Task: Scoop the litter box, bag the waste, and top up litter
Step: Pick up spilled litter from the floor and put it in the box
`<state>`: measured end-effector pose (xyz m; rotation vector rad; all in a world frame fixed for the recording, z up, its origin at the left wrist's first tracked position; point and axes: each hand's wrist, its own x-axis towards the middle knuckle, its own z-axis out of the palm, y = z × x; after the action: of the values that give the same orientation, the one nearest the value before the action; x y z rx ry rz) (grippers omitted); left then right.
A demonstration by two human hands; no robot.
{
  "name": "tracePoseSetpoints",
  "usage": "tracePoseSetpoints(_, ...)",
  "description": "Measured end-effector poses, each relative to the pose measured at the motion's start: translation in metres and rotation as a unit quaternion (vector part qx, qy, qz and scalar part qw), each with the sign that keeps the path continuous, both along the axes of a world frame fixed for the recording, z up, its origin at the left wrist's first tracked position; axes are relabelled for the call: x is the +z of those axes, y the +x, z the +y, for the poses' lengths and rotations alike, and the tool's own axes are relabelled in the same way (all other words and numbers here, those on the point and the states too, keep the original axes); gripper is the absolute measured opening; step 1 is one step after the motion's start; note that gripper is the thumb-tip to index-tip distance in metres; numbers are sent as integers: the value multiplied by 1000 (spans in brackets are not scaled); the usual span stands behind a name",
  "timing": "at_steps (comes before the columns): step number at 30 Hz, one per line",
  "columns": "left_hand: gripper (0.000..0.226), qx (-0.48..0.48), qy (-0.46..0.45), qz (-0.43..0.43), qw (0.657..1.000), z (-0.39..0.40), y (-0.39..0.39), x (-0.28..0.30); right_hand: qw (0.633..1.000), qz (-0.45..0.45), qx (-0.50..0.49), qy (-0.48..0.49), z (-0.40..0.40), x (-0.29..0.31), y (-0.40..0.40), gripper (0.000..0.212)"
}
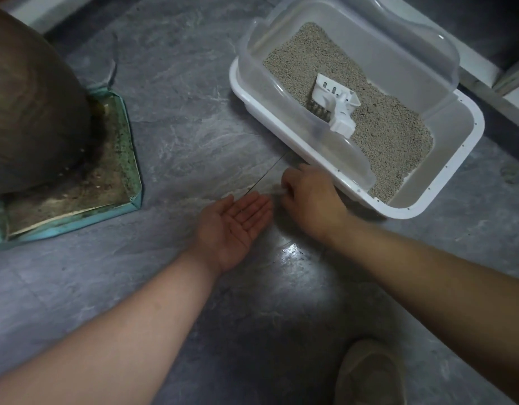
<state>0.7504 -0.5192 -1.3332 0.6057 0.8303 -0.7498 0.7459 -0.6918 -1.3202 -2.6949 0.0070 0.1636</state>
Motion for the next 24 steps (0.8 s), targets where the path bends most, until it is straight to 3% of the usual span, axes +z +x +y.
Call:
tracePoseSetpoints(3, 42, -13, -22, -20, 999, -1, 1, 0, 973, 16, -75, 216, 24, 30, -26, 9)
tracePoseSetpoints(5, 44, -31, -47, -25, 998, -5, 1, 2, 955, 62, -68, 282, 35, 42, -37, 13)
tracePoseSetpoints(9, 44, -54, -66, -26, 996, -13, -2, 6, 957, 102, -26, 271, 33, 44, -40, 18)
tracePoseSetpoints(13, 42, -47, -74, -34, 996, -13, -2, 7, 971, 10, -16, 239, 28, 49, -44, 21)
tracePoseSetpoints(16, 40, -33, -69, -35, 996, -11, -1, 6, 977, -90, -47, 190, 14, 43, -42, 16)
tracePoseSetpoints(18, 43, -11, -72, -22, 997, -7, -1, 4, 987, -101, -46, 117, -2, 33, -36, 18)
tracePoseSetpoints(21, 47, 1, -67, -11, 998, -1, -1, 2, 994, -7, 73, -79, -17, 13, -26, 28)
tracePoseSetpoints(24, 45, 4, -58, -8, 998, 2, -2, 2, 968, 130, 83, -196, -13, 5, -22, 48)
